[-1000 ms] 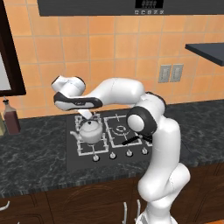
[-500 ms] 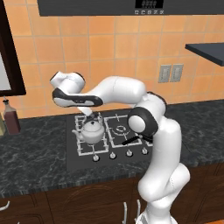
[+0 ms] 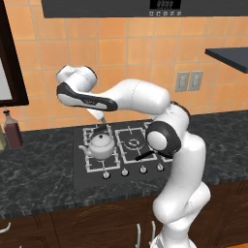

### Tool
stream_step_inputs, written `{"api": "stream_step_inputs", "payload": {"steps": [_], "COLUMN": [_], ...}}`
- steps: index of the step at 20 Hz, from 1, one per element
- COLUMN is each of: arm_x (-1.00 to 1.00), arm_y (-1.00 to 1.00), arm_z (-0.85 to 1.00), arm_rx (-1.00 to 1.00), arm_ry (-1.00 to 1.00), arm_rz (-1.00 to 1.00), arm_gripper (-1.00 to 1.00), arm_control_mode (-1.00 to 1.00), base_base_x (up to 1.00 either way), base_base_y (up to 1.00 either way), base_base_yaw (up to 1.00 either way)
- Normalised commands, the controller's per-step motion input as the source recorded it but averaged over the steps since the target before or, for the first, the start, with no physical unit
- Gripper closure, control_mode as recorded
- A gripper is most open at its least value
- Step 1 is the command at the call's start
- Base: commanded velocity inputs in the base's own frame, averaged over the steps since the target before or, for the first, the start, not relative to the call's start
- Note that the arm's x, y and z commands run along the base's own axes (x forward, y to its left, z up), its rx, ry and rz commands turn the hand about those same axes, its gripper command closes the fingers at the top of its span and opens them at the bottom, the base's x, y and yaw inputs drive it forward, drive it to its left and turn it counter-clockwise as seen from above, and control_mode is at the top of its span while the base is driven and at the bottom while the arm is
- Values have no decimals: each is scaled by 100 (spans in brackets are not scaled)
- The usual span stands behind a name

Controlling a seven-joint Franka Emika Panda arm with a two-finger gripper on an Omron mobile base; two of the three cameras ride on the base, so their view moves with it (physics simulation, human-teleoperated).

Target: Pick the kettle from the counter and place it on a stove burner. Then turn the burner on.

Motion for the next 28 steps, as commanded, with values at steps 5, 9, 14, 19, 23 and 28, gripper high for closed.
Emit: {"api": "stream_step_inputs", "payload": {"steps": [5,9,14,19,23,28], "arm_x": [-92,-77,-28,-26,-30,-13], "arm_y": [-20,-27,-18,0,1,44], "arm_z": [0,0,-2,0,-9,-12], "arm_rx": [37,41,6,0,-1,-16], "arm_ry": [0,0,0,0,0,0], "arm_rz": [0,-9,-42,-64,-69,-62], "arm_gripper": [-100,-100,-100,-100,-100,-100], "arm_control_mode": [-100,-100,-100,-100,-100,-100], "base_base_x": [0,0,0,0,0,0], "base_base_y": [0,0,0,0,0,0], "base_base_yaw": [0,0,0,0,0,0]}}
